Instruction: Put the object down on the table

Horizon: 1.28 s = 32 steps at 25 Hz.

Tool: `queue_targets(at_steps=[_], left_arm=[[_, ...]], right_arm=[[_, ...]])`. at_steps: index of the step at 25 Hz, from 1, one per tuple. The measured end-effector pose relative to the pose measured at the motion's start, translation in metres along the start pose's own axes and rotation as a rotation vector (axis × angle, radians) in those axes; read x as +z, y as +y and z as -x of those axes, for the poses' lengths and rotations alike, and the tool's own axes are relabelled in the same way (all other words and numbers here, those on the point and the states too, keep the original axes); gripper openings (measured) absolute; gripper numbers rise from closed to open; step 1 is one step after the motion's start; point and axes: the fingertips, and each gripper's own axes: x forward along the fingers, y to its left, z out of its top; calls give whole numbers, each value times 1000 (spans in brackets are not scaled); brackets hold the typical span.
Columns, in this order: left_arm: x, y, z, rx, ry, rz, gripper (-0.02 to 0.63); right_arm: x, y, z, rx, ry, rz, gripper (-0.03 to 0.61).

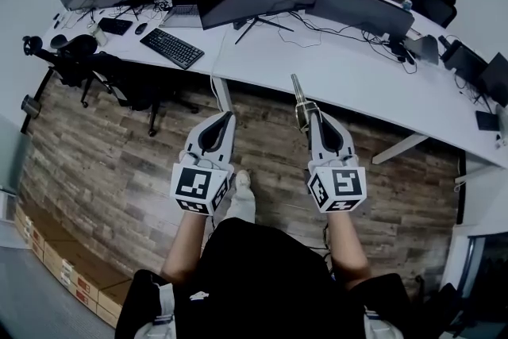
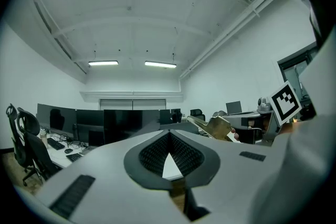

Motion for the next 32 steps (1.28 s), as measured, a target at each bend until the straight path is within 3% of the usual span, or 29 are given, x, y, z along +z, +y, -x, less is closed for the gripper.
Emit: queue_targets(at_steps=[32], left_arm=[[-25,201,-249,-98,42,103,12]], right_arm=[[-20,-32,-301,-42,80,-9,25]])
